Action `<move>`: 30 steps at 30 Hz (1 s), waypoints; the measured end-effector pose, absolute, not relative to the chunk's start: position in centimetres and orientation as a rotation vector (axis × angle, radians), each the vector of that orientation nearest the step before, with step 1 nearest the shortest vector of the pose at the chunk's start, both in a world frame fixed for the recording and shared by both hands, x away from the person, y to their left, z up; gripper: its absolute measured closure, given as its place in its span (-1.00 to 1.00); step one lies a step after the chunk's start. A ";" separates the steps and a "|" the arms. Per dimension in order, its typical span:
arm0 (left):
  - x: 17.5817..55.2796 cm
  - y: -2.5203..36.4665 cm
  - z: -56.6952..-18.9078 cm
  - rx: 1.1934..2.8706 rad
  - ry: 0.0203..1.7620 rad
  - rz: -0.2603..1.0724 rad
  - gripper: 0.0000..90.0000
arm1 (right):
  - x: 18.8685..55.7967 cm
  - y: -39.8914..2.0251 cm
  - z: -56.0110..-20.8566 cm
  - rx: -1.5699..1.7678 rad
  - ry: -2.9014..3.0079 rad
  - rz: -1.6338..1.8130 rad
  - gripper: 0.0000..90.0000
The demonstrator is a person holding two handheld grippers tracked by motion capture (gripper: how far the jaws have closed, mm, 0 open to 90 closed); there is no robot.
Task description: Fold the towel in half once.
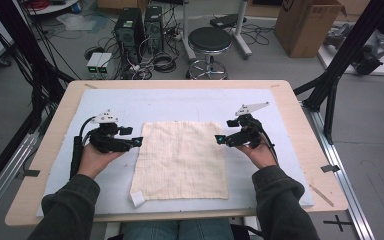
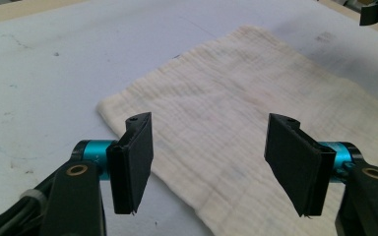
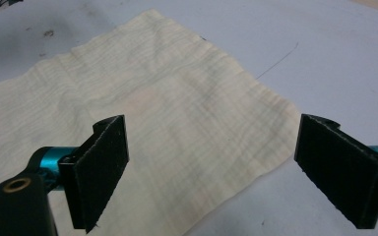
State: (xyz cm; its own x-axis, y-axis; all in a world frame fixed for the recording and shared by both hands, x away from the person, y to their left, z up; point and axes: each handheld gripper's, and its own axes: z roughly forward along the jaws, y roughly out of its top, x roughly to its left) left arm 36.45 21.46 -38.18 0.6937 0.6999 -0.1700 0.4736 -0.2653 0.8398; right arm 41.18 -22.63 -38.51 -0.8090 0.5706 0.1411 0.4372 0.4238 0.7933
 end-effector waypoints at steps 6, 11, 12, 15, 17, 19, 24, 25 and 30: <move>37.5 21.4 -37.5 1.911 0.933 0.301 -0.20 | 42.3 -22.7 -37.7 0.925 2.518 1.325 -0.73; 38.6 21.5 -37.3 1.893 0.954 0.312 -0.17 | 42.9 -22.9 -37.1 0.929 2.488 1.336 -0.72; 38.8 21.5 -37.3 1.889 0.961 0.312 -0.17 | 43.0 -22.9 -36.9 0.935 2.490 1.330 -0.72; 39.3 21.4 -37.4 1.892 0.976 0.316 -0.16 | 43.6 -23.1 -36.4 0.938 2.478 1.327 -0.68; 39.8 21.3 -37.3 1.893 0.991 0.319 -0.16 | 44.1 -23.3 -36.0 0.947 2.477 1.320 -0.68; 40.1 21.2 -37.1 1.888 0.988 0.327 -0.15 | 44.6 -23.3 -35.7 0.955 2.480 1.303 -0.68; 41.4 20.7 -36.7 1.891 1.002 0.338 -0.14 | 45.6 -23.3 -35.4 0.987 2.461 1.306 -0.53; 41.6 20.7 -36.7 1.880 1.009 0.339 -0.13 | 45.7 -23.3 -35.4 0.989 2.459 1.307 -0.49; 42.8 20.6 -37.6 1.859 1.059 0.344 -0.05 | 46.6 -23.0 -36.4 1.029 2.465 1.293 -0.40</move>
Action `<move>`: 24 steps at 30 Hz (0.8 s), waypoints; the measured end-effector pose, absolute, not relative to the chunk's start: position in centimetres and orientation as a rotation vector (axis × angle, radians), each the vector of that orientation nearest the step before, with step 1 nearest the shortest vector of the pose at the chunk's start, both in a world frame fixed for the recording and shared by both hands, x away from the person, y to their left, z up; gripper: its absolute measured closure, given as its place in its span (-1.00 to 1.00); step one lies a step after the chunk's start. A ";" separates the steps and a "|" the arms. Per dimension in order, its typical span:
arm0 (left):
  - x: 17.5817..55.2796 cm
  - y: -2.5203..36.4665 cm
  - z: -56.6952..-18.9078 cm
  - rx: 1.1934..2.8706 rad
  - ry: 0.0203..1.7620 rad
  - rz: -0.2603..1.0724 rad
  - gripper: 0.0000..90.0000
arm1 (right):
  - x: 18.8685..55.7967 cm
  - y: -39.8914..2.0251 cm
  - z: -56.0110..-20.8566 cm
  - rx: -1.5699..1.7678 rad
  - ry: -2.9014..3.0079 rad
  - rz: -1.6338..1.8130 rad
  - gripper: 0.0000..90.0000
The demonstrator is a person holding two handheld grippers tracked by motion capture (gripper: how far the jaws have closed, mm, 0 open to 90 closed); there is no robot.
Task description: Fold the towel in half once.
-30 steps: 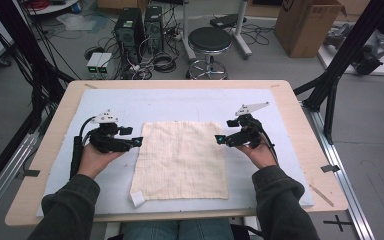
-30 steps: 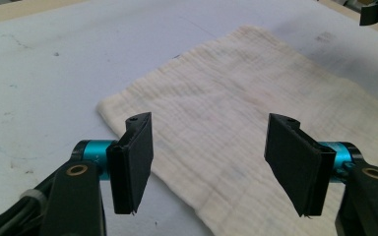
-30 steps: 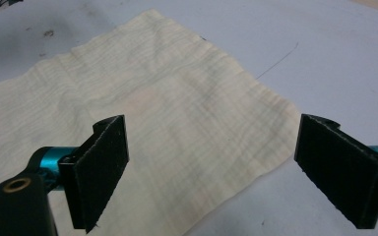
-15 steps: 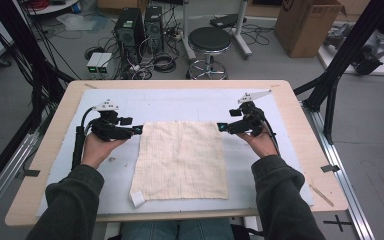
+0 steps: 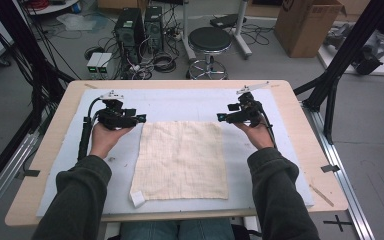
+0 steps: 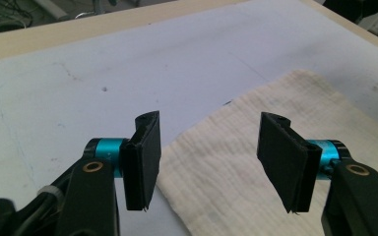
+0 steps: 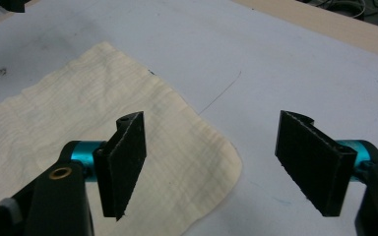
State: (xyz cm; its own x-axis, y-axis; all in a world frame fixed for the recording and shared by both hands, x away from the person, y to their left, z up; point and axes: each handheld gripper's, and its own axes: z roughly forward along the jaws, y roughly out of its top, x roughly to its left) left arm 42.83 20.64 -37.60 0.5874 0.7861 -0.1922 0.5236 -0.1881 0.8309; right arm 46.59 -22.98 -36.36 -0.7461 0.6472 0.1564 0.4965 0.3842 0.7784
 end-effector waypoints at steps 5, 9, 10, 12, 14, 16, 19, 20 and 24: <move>43.8 20.3 -38.9 1.865 1.116 0.339 -0.02 | 47.4 -22.5 -37.5 1.064 2.485 1.276 -0.28; 44.5 19.7 -39.9 1.881 1.132 0.377 0.06 | 47.9 -22.3 -38.3 1.094 2.486 1.268 -0.18; 44.6 19.5 -40.2 1.892 1.141 0.394 0.06 | 48.1 -22.3 -38.5 1.098 2.490 1.261 -0.16; 44.9 19.3 -40.8 1.921 1.161 0.420 0.06 | 48.3 -22.3 -39.0 1.107 2.497 1.231 -0.12; 45.2 19.2 -41.4 1.932 1.185 0.418 0.12 | 48.4 -22.4 -39.4 1.119 2.496 1.232 -0.04; 45.5 19.1 -41.9 1.942 1.205 0.406 0.17 | 48.4 -22.5 -39.9 1.127 2.487 1.220 0.01; 45.7 18.9 -42.5 1.956 1.228 0.395 0.26 | 48.7 -22.4 -40.6 1.155 2.511 1.187 0.08; 45.7 18.8 -42.7 1.960 1.230 0.386 0.29 | 48.6 -22.4 -40.8 1.147 2.505 1.185 0.12; 45.9 18.5 -43.3 1.970 1.248 0.368 0.33 | 48.7 -22.1 -41.5 1.161 2.516 1.169 0.22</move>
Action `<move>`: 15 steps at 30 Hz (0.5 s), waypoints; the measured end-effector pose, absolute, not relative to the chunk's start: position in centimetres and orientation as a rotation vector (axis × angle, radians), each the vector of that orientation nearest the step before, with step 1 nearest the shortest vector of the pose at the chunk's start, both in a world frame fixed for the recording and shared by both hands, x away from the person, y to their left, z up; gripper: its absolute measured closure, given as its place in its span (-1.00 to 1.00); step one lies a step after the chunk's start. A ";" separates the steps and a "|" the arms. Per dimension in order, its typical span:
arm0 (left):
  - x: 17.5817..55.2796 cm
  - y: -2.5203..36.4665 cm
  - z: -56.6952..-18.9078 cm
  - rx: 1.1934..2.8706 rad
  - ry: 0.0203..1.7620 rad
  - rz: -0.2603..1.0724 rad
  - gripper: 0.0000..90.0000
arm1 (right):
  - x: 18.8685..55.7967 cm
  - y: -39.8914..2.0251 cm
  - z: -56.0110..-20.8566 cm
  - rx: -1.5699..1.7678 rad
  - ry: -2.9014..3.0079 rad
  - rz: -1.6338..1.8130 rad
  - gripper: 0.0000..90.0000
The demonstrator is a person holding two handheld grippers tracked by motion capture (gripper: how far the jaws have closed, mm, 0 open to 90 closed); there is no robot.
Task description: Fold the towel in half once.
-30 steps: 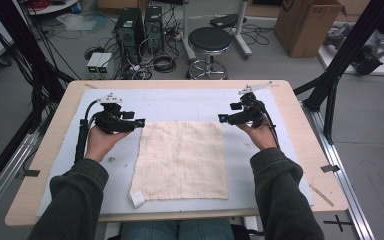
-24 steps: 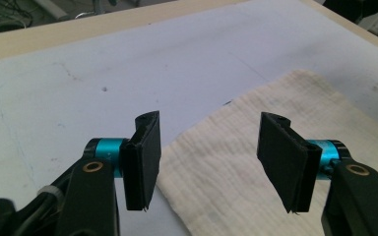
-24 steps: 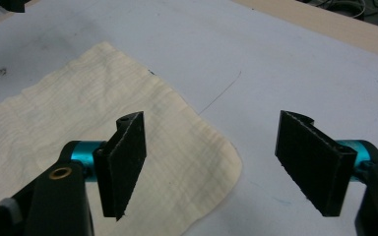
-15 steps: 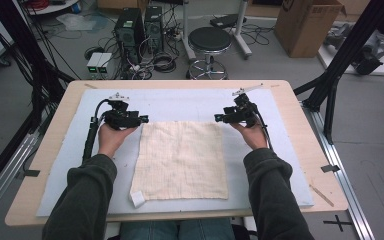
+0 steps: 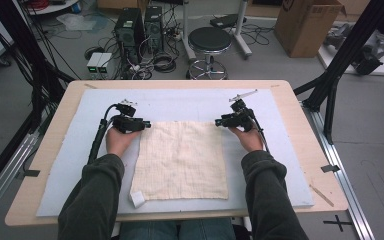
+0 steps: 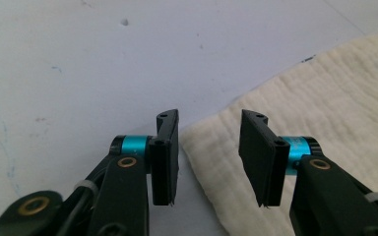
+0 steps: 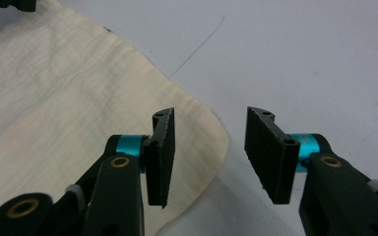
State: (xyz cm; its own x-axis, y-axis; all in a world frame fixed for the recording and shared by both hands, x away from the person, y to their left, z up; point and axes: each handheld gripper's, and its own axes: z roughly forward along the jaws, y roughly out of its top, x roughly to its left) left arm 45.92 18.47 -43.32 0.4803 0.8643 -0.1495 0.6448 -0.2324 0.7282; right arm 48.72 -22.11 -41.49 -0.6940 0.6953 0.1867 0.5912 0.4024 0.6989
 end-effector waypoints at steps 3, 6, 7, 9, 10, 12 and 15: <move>46.0 18.3 -43.7 1.989 1.259 0.359 0.36 | 48.8 -21.6 -42.1 1.179 2.532 1.139 0.29; 46.0 18.2 -43.7 1.995 1.254 0.378 0.40 | 48.9 -21.4 -42.5 1.183 2.540 1.119 0.35; 46.0 18.3 -43.7 2.002 1.252 0.378 0.43 | 48.9 -21.3 -42.7 1.175 2.550 1.109 0.39; 45.9 18.3 -43.7 2.010 1.243 0.379 0.50 | 48.8 -21.1 -43.0 1.185 2.567 1.067 0.50; 45.9 18.2 -43.7 2.012 1.238 0.380 0.56 | 48.8 -21.0 -43.2 1.180 2.576 1.054 0.53; 45.9 18.2 -43.7 2.021 1.240 0.390 0.64 | 48.8 -20.9 -43.3 1.167 2.562 1.041 0.64; 45.9 18.1 -43.7 2.015 1.243 0.379 0.81 | 48.7 -20.8 -43.3 1.164 2.573 1.034 0.80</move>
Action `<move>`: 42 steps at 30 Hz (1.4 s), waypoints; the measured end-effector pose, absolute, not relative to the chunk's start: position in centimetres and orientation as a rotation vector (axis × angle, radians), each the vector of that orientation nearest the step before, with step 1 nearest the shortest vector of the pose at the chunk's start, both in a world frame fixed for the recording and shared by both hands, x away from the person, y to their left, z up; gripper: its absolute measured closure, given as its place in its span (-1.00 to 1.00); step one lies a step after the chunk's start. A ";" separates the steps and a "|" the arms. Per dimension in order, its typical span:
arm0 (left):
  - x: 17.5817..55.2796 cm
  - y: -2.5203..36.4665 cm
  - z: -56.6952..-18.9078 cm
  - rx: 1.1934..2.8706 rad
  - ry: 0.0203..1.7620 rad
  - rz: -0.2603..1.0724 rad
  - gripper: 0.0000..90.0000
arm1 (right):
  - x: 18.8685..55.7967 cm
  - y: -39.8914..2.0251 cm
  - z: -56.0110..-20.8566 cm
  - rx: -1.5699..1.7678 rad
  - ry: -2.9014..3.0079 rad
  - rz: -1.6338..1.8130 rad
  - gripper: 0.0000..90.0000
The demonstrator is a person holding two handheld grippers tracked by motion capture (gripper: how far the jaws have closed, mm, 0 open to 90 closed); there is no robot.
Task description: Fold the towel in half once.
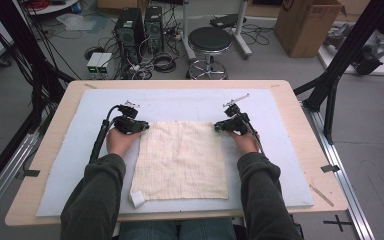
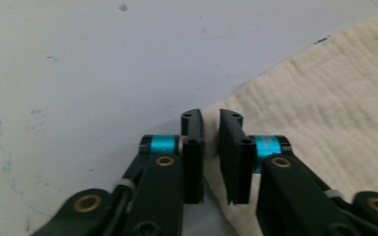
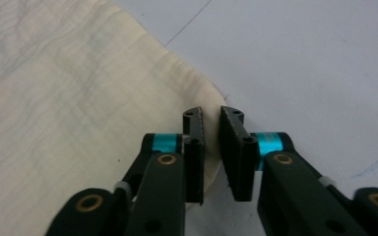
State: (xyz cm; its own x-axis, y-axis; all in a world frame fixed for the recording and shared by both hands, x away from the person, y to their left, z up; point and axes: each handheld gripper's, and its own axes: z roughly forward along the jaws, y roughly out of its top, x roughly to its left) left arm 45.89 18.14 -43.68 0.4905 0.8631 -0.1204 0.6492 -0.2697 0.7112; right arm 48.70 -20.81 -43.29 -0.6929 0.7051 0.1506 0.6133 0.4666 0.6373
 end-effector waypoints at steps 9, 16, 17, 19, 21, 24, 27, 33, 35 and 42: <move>45.7 18.5 -43.1 1.993 1.219 0.361 0.93 | 48.6 -20.8 -42.8 1.141 2.579 1.052 0.91; 45.5 19.4 -41.8 1.917 1.208 0.361 0.94 | 48.5 -21.6 -41.3 1.119 2.522 1.114 0.92; 45.5 19.6 -41.5 1.898 1.205 0.360 0.94 | 48.5 -21.7 -41.1 1.118 2.520 1.119 0.92; 45.4 19.7 -41.2 1.876 1.203 0.363 0.94 | 48.6 -21.9 -40.6 1.114 2.511 1.136 0.92; 45.3 19.9 -40.9 1.855 1.195 0.365 0.94 | 48.7 -21.8 -40.0 1.108 2.509 1.133 0.92; 45.2 20.3 -40.5 1.826 1.188 0.373 0.94 | 48.7 -21.9 -39.1 1.090 2.498 1.154 0.92; 45.1 20.7 -40.0 1.791 1.183 0.373 0.94 | 48.8 -22.0 -38.3 1.078 2.483 1.192 0.92; 44.8 21.3 -39.6 1.775 1.165 0.361 0.94 | 48.9 -21.8 -38.0 1.074 2.494 1.230 0.92; 44.7 21.4 -39.5 1.781 1.155 0.356 0.94 | 48.9 -21.8 -38.1 1.084 2.508 1.238 0.92; 44.3 20.9 -39.3 1.788 1.128 0.330 0.94 | 48.5 -22.1 -38.0 1.080 2.517 1.278 0.92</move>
State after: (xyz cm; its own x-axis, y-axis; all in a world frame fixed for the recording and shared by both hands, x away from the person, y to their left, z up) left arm 44.27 20.90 -39.30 0.5357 0.8077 -0.2464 0.5480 -0.1105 0.8291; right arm 48.54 -22.09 -37.96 -0.7385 0.6433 0.2020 0.5425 0.3891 0.7445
